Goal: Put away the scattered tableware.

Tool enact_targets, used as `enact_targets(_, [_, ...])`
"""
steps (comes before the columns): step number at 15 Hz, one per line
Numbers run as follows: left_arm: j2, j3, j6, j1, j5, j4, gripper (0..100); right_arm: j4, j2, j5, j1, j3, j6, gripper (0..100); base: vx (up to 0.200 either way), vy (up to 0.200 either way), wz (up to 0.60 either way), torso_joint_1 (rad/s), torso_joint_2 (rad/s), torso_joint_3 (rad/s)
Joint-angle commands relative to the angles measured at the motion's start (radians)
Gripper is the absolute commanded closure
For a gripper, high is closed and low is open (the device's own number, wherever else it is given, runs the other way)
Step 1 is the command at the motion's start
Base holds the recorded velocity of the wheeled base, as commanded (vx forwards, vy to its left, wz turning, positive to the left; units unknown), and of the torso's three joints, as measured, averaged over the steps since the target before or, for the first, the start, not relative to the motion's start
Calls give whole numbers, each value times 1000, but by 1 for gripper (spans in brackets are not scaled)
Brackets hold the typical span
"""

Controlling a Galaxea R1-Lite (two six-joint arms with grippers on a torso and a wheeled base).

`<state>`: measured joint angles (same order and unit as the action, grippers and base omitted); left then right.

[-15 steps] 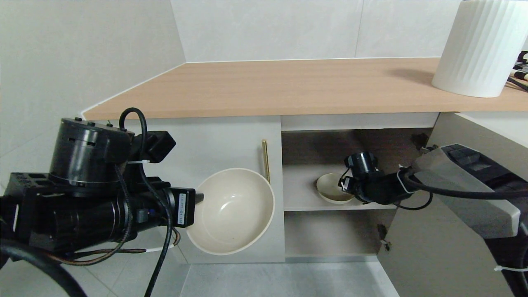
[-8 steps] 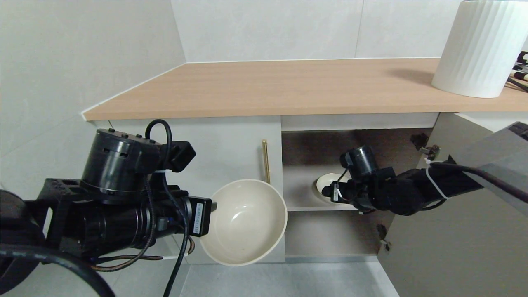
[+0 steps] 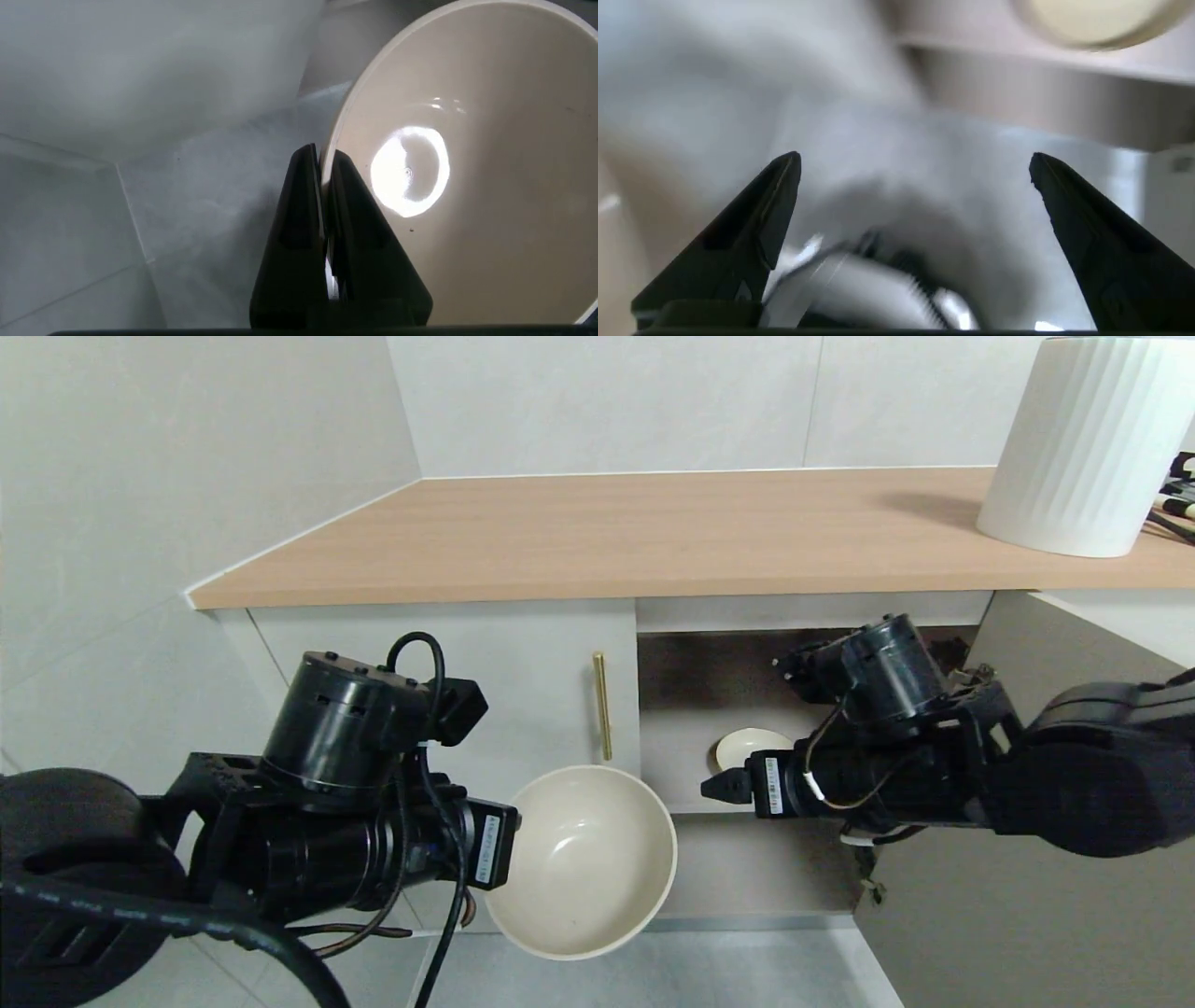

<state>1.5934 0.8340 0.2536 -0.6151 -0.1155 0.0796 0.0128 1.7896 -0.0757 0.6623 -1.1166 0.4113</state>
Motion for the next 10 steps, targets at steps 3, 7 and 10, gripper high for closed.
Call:
enact_targets(3, [33,0,6,-66,-10,2,100,-89,-144,63,89,17,-3,0,0,0,0,0,0,0])
enact_targets(7, [59,0,18,-87,-23,3,100,-91,-154,60,157,43,-6,0,0,0,0,0,0,0])
enact_targets(10, [88,-1,19,-117,-27,8,100,-93,-79,37,186,41,-6,0,0,0,0,0,0,0])
